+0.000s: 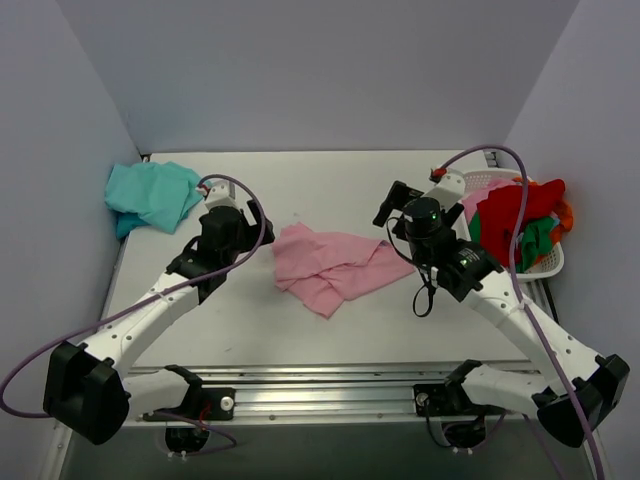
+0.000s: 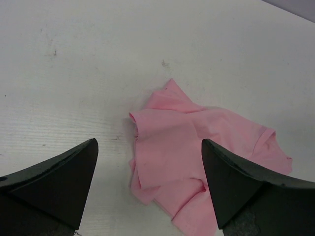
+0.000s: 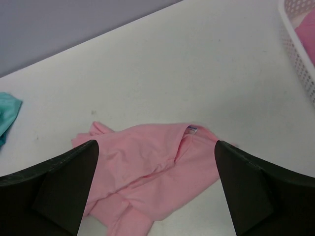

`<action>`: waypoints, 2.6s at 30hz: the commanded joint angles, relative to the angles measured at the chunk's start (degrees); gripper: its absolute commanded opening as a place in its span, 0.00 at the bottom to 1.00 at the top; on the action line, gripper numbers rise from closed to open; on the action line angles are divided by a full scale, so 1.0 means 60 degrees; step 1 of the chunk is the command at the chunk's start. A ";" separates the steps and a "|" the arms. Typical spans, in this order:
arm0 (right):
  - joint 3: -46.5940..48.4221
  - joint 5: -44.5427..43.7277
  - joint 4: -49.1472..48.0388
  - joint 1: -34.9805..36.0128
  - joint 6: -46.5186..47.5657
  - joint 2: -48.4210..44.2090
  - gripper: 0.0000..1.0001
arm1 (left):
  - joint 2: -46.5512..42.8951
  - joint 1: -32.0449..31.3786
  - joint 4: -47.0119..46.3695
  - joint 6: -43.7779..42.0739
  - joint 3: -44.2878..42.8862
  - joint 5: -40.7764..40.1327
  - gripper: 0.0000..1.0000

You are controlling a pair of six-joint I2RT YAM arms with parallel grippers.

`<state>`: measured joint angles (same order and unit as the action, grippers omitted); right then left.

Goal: Fold and stack the t-shirts
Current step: Flatten out the tshirt

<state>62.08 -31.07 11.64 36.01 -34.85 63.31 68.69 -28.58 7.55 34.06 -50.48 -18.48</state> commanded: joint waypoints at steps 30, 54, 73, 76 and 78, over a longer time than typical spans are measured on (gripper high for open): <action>0.1094 0.1253 -0.3508 0.3491 -0.2907 0.7350 1.00 | -0.1531 -0.0159 0.1085 0.0839 0.0985 -0.2062 0.94; -0.0225 0.0637 -0.2862 0.1337 -0.2073 0.4712 1.00 | 0.1193 -0.2766 -0.2121 0.1808 0.3008 -0.1650 0.95; -0.0782 0.0813 -0.3097 0.0986 -0.1985 0.4331 1.00 | 0.2894 -0.3001 -0.2636 0.2687 0.2466 -0.2720 0.48; -0.0768 0.0857 -0.3141 0.0986 -0.1999 0.4463 1.00 | 0.2747 -0.3015 -0.2490 0.2760 0.2524 -0.2852 0.36; -0.0767 0.0886 -0.3170 0.0986 -0.1984 0.4551 1.00 | 0.2688 -0.3015 -0.2474 0.2804 0.2568 -0.2911 0.29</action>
<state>57.49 -25.32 -6.39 42.30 -47.46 91.22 86.80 -46.41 -7.70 49.95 -34.24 -33.50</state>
